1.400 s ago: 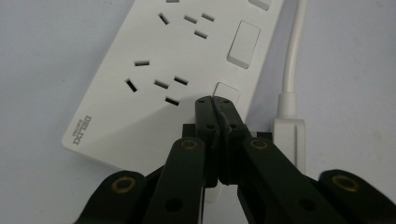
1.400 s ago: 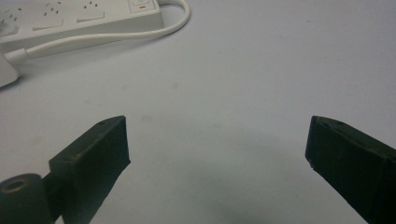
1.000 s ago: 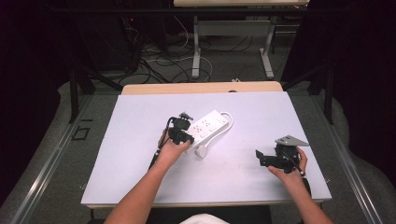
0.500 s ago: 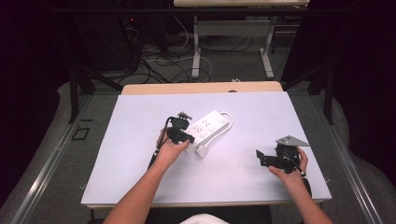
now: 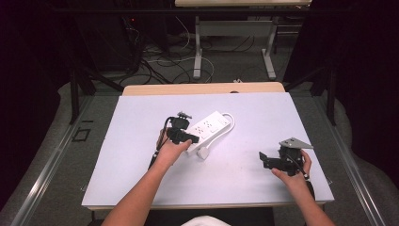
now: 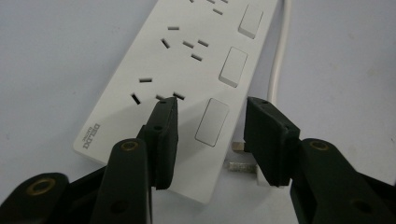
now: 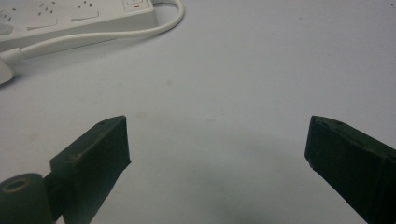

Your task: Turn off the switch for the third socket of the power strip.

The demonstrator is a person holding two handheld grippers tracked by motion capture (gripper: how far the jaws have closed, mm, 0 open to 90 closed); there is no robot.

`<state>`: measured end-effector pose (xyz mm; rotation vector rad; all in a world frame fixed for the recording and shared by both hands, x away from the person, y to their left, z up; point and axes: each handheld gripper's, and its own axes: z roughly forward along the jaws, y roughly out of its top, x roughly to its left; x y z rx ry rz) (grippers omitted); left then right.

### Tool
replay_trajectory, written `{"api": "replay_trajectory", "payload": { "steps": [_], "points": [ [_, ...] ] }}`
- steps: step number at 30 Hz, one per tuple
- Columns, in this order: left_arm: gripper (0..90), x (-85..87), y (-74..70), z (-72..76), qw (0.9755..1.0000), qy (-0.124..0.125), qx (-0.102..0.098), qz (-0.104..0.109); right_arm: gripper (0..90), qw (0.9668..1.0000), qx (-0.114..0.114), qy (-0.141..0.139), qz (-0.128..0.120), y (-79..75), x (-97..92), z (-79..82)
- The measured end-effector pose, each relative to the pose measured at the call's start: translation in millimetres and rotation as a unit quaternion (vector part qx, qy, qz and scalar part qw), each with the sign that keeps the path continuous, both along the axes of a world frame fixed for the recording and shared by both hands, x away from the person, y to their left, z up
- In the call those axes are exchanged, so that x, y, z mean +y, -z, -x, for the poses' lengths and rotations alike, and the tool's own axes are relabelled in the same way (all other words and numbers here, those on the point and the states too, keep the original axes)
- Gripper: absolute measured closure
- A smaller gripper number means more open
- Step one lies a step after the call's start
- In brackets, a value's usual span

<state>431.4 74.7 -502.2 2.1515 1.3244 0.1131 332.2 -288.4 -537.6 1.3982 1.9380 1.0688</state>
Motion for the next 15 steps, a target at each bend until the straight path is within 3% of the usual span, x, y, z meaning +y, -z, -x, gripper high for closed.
{"api": "replay_trajectory", "payload": {
  "steps": [7, 11, 15],
  "points": [
    [45.0, 1.7, -3.2, 0.1, 0.9998, -0.006, -0.015, 0.010, 5.9, 1.0000, 0.002, 0.002, -0.004, 0.1, -0.1, 0.3],
    [40.5, 1.3, -5.7, 0.5, 0.9996, -0.004, -0.028, 0.004, 5.9, 1.0000, 0.001, 0.000, -0.002, 0.3, -0.3, 0.0],
    [36.5, 1.1, -9.2, 1.2, 0.9986, 0.018, -0.047, -0.015, 5.9, 1.0000, 0.001, -0.002, 0.000, 0.7, 0.1, -0.8]
  ]
}}
